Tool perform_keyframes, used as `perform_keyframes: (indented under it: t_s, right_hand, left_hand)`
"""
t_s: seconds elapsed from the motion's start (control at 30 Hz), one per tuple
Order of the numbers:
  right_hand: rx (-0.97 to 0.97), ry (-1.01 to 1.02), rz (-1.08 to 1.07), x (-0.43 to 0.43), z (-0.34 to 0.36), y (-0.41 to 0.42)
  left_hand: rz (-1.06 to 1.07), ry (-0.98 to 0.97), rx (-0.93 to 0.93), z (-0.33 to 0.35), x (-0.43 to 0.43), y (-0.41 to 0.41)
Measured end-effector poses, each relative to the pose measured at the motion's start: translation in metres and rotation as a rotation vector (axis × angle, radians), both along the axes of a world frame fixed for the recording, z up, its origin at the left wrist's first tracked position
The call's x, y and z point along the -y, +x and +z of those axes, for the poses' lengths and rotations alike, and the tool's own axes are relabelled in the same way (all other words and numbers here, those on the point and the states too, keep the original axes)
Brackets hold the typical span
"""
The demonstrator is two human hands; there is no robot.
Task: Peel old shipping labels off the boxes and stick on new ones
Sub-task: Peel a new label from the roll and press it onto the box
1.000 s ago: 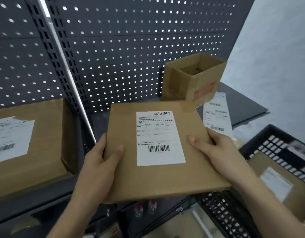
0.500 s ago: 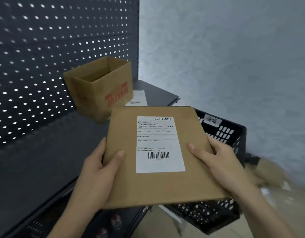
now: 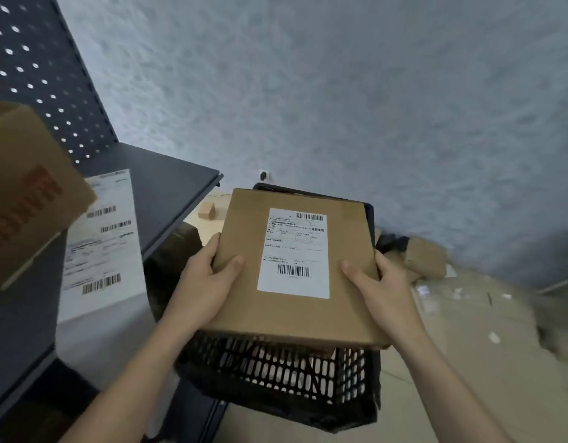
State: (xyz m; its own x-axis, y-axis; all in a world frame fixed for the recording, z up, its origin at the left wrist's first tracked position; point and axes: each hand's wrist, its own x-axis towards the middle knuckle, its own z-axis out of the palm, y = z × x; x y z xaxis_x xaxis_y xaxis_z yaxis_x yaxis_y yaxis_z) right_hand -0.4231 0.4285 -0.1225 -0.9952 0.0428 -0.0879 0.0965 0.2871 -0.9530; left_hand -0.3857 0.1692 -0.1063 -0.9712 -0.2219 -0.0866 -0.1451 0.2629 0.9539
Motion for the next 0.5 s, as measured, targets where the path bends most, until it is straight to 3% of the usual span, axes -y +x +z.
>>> perform_keyframes:
  t_s: [0.5]
  right_hand:
    - [0.11, 0.168, -0.234, 0.014, -0.084, -0.07]
  left_hand:
    - [-0.171, -0.161, 0.151, -0.09, 0.0, -0.116]
